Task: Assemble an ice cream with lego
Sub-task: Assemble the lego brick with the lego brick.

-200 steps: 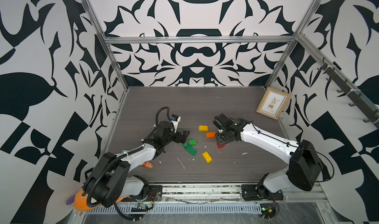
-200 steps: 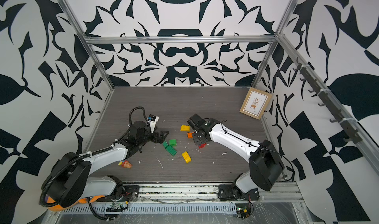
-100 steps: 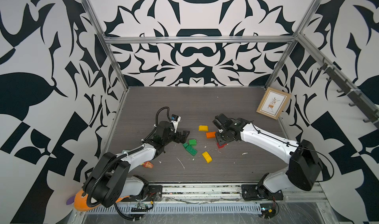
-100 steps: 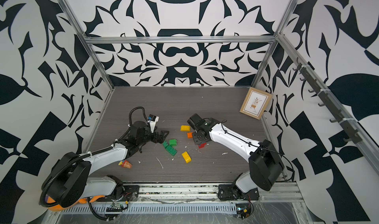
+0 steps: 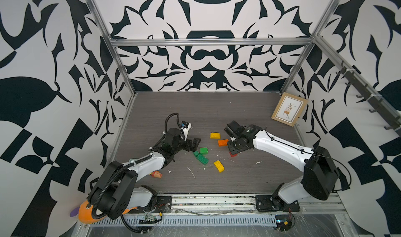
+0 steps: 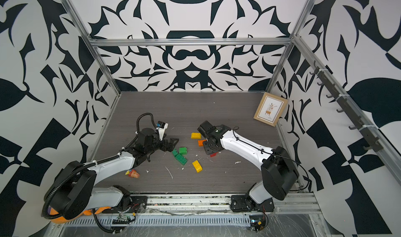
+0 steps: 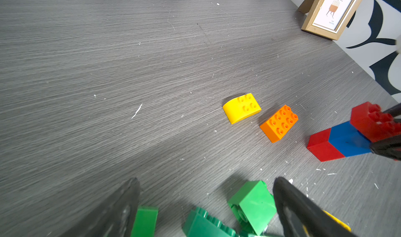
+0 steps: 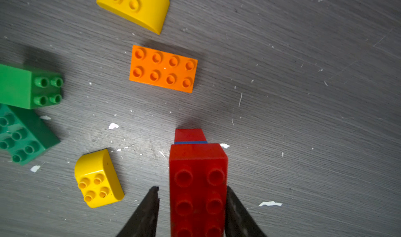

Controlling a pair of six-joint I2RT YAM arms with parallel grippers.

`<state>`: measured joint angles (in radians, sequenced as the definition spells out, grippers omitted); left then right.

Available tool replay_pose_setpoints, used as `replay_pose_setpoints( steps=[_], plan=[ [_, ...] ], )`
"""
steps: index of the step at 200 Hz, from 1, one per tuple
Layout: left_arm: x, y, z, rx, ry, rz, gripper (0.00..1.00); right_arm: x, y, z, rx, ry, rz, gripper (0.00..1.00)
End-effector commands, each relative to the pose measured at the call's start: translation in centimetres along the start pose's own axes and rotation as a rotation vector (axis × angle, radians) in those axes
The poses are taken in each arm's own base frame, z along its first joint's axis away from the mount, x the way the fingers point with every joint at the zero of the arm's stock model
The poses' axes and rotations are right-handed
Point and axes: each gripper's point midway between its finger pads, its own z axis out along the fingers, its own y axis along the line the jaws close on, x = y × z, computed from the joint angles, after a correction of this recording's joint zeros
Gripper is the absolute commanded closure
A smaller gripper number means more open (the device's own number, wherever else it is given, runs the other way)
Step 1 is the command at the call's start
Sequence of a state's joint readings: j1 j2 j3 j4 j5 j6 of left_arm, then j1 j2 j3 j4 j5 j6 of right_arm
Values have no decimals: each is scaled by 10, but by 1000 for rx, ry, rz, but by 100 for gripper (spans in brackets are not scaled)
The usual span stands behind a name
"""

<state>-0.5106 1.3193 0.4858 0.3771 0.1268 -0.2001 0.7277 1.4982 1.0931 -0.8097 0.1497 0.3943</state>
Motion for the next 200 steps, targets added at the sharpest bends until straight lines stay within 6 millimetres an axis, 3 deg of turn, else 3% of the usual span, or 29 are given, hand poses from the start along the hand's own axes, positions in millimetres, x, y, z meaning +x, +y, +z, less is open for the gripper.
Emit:
replay_pose_setpoints(
  steps=[1,64,96,115,200],
  plan=[
    [-11,-1,-2,-3,-25,14,1,-12,5,-22,-44,-72,8,50],
    [-12,-1,-2,-3,-26,14,1,-16,3,-13,-31,-62,-2,54],
    [-12,-1,-2,-5,-26,16,1,-16,2,-13,-26,-61,-2,68],
    [-11,-1,-2,-4,-25,16,1,-15,0,-13,-24,-56,-1,71],
    [-10,0,-2,-6,-21,16,1,-3,-12,-13,47,18,-16,74]
  ],
)
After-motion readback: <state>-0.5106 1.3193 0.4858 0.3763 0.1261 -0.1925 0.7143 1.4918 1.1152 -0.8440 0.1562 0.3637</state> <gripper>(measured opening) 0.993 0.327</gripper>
